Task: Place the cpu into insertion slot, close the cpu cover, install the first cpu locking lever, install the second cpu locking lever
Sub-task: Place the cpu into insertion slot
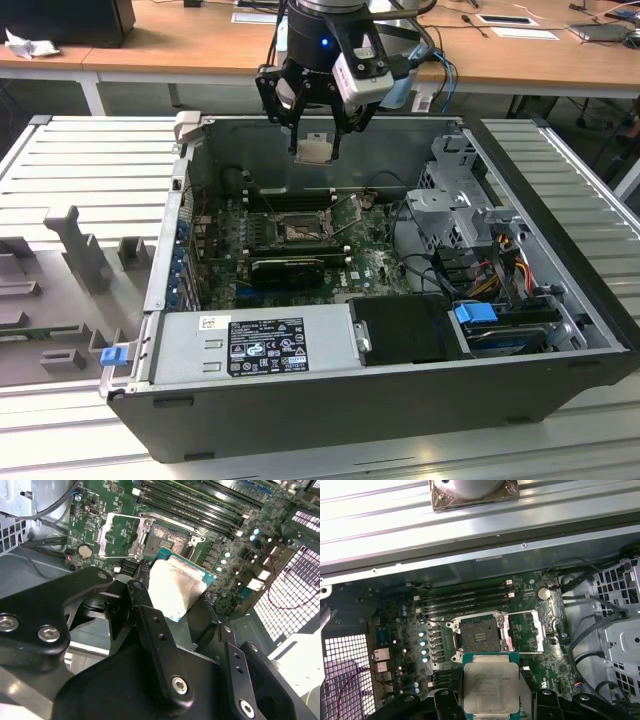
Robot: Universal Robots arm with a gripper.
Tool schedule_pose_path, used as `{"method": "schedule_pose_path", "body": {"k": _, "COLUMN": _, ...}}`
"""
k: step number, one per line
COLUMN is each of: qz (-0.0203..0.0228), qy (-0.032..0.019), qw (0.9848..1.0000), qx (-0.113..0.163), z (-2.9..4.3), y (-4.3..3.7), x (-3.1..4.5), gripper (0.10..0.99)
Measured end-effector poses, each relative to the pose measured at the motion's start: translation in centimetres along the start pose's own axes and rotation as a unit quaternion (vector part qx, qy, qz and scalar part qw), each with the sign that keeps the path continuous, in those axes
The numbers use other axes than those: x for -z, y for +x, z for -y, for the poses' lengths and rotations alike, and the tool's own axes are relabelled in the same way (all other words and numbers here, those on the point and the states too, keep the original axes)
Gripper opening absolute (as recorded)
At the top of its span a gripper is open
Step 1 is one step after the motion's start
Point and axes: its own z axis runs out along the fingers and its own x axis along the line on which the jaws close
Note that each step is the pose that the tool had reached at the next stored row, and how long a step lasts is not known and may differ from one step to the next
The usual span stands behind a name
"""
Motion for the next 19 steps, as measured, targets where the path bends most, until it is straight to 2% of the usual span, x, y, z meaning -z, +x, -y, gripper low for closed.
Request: {"method": "schedule_pose_path", "body": {"k": 19, "qz": 0.002, "qy": -0.0005, "qw": 0.9997, "qx": -0.024, "z": 0.0, "y": 0.0, "x": 0.0, "gripper": 0.537}}
